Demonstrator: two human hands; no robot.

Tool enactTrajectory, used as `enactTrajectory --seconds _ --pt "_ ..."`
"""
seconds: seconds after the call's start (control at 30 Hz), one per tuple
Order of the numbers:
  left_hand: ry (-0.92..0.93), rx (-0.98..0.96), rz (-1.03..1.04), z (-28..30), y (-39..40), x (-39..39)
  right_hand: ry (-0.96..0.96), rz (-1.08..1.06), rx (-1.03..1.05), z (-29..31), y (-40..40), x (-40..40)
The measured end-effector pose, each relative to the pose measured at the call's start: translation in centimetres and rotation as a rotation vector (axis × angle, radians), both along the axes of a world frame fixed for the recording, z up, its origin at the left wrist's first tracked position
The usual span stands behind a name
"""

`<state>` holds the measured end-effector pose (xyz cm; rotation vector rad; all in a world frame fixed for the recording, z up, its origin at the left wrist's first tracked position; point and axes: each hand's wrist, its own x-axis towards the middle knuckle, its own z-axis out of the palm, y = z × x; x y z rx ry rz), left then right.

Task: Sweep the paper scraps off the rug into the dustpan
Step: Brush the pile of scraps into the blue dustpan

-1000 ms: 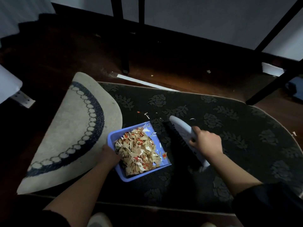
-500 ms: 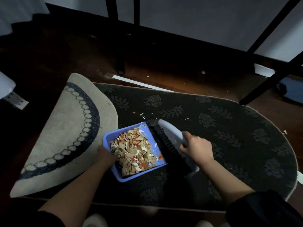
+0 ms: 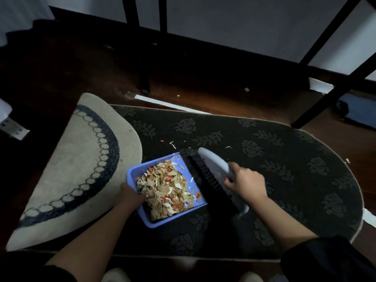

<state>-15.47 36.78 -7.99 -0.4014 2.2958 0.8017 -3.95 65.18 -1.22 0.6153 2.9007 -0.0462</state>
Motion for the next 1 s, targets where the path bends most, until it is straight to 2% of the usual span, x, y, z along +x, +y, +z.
enactTrajectory --seconds 0.17,0.4,0.6,0.7,0.87,1.0 --pt "-0.002 0.009 -0.096 0.4 1.4 0.2 0.032 -0.159 0.021 0.9 3.8 0.3" --pt "0.013 -0.072 -0.203 0.3 5.1 0.7 0.004 -0.304 0.037 -0.7 6.7 1.8" --pt "-0.001 -0.102 -0.23 0.4 7.5 1.1 -0.107 -0.153 -0.002 -2.1 5.8 2.6" --pt "0.007 -0.095 -0.223 0.4 7.6 1.1 -0.086 -0.078 -0.036 -2.2 5.1 2.7" --pt "0.002 -0.081 -0.211 0.5 7.4 1.1 0.015 -0.097 -0.023 -0.6 5.9 3.1" --pt "0.01 -0.072 -0.212 0.7 7.4 1.3 -0.007 -0.161 0.036 -0.2 6.9 3.7"
